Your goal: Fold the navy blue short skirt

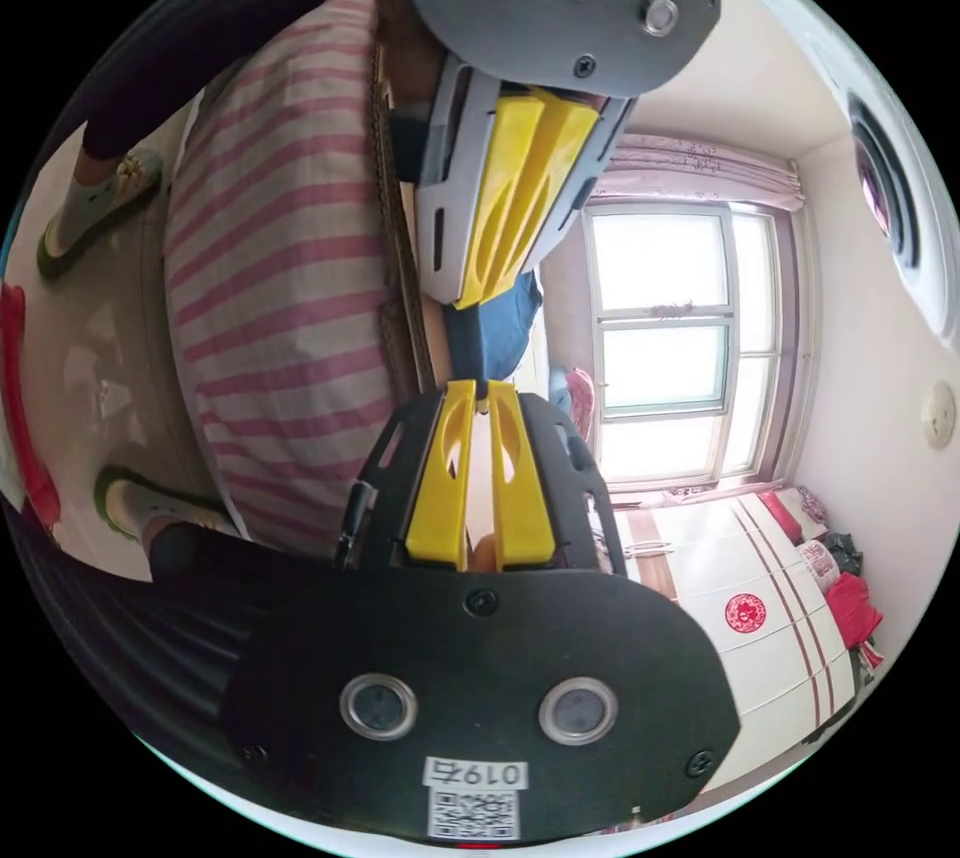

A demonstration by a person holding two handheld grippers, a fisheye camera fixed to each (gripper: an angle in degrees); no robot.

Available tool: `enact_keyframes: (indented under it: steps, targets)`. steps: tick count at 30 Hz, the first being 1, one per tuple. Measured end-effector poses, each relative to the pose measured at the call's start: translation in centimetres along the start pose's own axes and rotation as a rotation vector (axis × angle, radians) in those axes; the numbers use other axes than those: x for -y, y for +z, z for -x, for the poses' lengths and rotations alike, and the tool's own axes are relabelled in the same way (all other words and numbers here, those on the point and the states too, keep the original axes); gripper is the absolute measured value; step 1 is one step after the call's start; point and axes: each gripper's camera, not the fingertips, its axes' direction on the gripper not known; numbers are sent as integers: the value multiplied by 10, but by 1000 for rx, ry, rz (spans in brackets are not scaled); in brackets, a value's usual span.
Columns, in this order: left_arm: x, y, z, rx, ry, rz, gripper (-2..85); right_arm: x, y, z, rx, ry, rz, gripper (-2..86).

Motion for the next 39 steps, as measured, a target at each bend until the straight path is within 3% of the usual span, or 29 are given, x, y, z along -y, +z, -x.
enact_keyframes:
  steps: [7, 19, 28, 31, 35, 39]
  targets:
    - [-23, 2, 4, 21, -45, -17, 8, 7, -4, -9, -34, 23, -12, 62]
    - [-68, 21, 12, -54, -47, 0, 8, 16, -10, -41, 34, 69, 10, 7]
    - [-124, 22, 6, -12, -118, -46, 7, 21, -22, -52, -15, 42, -19, -1]
    - [-153, 17, 7, -116, -134, -75, 7, 20, -27, -61, -17, 32, -23, -3]
    - [-205, 3, 20, -112, -293, -121, 6, 8, -40, -69, -37, 23, -37, -7]
    - [-255, -5, 46, -229, -509, -170, 6, -8, -59, -90, -37, 101, -53, -9]
